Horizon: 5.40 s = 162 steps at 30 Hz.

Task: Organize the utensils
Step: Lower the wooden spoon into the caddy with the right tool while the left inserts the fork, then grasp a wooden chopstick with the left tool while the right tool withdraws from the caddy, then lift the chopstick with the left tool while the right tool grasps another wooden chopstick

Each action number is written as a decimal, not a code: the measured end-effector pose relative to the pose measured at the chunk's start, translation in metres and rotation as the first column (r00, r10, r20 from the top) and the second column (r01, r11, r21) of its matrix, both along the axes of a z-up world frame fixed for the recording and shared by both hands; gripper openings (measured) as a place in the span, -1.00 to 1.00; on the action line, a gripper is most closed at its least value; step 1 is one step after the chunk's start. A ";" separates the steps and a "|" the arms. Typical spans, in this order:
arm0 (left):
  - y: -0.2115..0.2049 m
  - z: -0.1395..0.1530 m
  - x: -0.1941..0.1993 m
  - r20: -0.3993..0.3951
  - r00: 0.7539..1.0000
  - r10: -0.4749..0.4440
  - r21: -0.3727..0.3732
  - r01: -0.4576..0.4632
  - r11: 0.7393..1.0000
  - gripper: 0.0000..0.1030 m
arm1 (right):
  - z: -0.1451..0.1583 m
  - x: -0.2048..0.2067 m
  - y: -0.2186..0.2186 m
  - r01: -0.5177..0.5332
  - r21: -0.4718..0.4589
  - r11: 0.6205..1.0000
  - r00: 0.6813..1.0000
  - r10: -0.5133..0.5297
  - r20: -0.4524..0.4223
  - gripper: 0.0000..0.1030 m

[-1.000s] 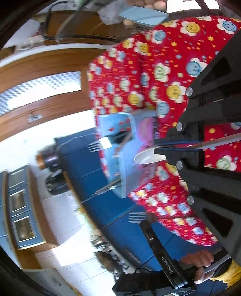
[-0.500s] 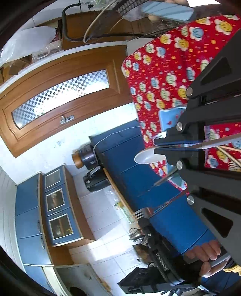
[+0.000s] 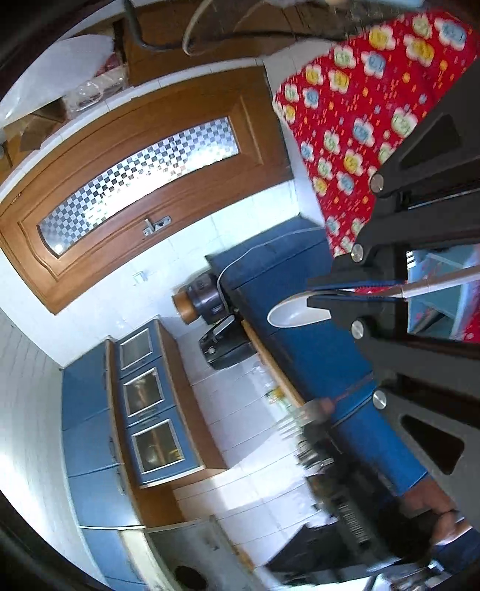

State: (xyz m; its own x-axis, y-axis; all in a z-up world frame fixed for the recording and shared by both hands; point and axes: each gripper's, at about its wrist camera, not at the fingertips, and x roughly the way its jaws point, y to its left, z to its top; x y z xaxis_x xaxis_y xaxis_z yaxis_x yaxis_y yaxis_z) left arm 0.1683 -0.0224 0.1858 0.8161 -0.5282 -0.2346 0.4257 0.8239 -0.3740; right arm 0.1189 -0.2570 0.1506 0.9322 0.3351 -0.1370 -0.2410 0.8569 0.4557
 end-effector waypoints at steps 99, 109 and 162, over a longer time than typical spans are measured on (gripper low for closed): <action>-0.045 -0.186 -0.041 -0.544 0.839 -0.020 0.408 0.286 0.867 -0.56 | -0.122 -0.139 -0.003 0.025 -0.185 0.982 0.879 -0.110 -0.465 -0.37; -0.044 -0.190 -0.034 -0.573 0.813 -0.102 0.288 0.317 0.904 -0.91 | -0.125 -0.138 -0.005 0.024 -0.181 0.983 0.876 -0.108 -0.471 -0.37; 0.079 -0.103 -0.079 -0.247 0.961 0.126 0.261 -0.059 0.964 -0.91 | -0.154 -0.006 0.113 -0.191 -0.193 0.963 0.694 -0.007 -0.720 -0.59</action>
